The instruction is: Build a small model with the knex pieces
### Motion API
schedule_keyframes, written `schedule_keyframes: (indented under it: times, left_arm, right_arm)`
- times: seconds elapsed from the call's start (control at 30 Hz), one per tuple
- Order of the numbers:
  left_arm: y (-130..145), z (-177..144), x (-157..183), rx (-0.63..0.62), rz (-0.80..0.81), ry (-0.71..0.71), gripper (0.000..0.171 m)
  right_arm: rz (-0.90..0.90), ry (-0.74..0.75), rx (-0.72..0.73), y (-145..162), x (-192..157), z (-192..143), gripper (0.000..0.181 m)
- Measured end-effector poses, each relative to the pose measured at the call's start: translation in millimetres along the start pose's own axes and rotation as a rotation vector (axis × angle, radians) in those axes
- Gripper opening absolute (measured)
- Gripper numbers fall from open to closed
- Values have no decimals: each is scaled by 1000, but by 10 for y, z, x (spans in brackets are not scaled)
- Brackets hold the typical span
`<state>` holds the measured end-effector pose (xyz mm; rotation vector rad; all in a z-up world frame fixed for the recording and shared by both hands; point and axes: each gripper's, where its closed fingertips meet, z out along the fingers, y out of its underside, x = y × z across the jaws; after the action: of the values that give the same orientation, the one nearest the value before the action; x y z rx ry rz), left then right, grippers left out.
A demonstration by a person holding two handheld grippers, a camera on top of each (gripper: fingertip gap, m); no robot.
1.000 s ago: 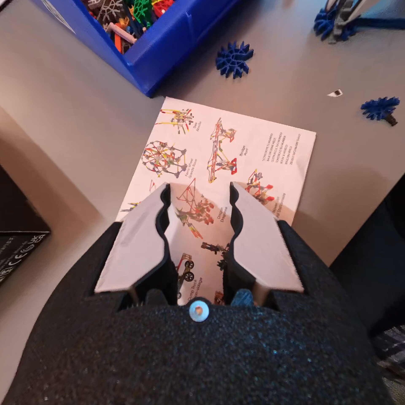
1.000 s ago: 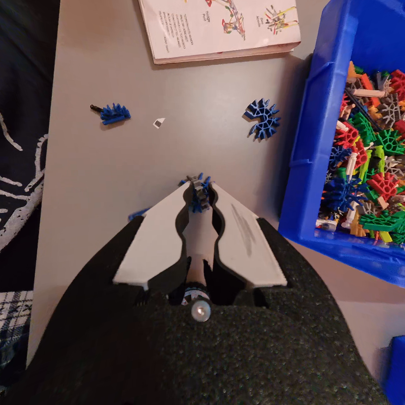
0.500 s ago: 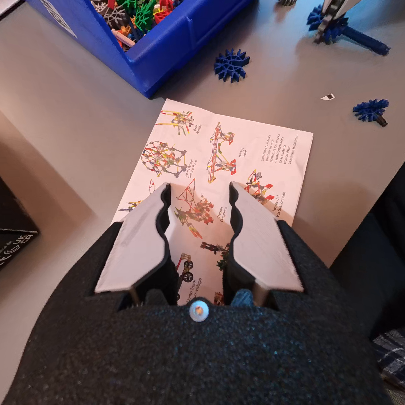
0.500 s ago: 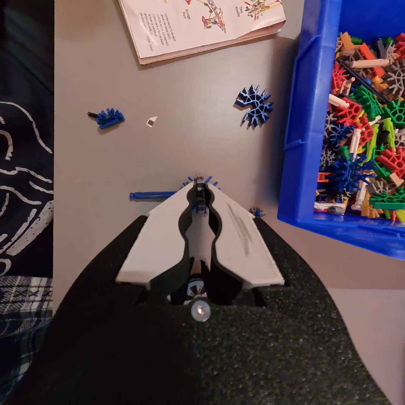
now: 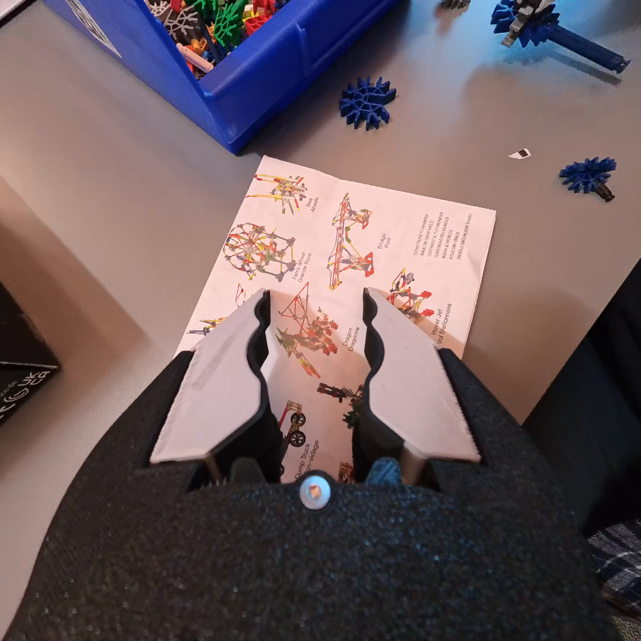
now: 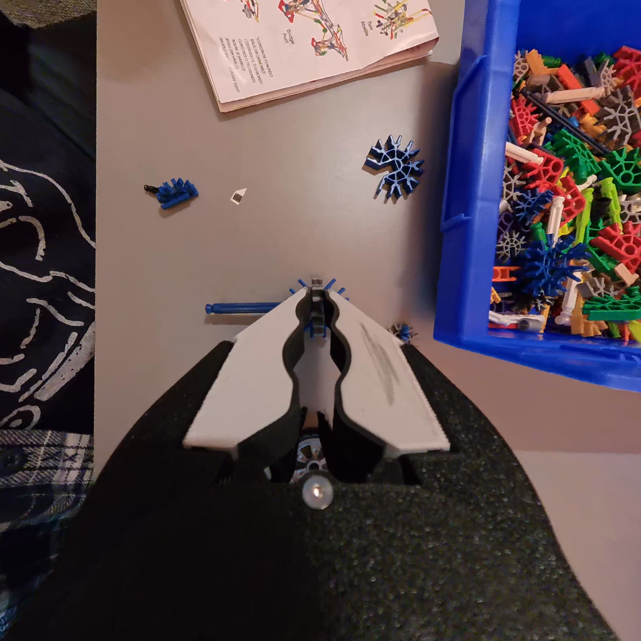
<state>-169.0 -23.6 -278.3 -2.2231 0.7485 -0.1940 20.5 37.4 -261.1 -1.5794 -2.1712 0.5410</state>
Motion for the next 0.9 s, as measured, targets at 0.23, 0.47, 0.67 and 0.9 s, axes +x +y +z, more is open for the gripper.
schedule_keyframes:
  times: [0.23, 0.47, 0.67, 0.9]
  left_arm:
    - [0, 1, 0, 2, -2, 1, 52]
    - [0, 1, 0, 3, -2, 2, 52]
    - [0, 0, 0, 4, -1, 0, 52]
    - [-1, -1, 0, 4, -1, -1, 52]
  right_arm:
    - [25, -3, -3, 14, 7, -13, 5]
    - [173, -28, -23, 123, -85, 24, 7]
    - [153, -18, -13, 151, -83, -42, 26]
    - [94, -58, -67, 244, -209, 7, 29]
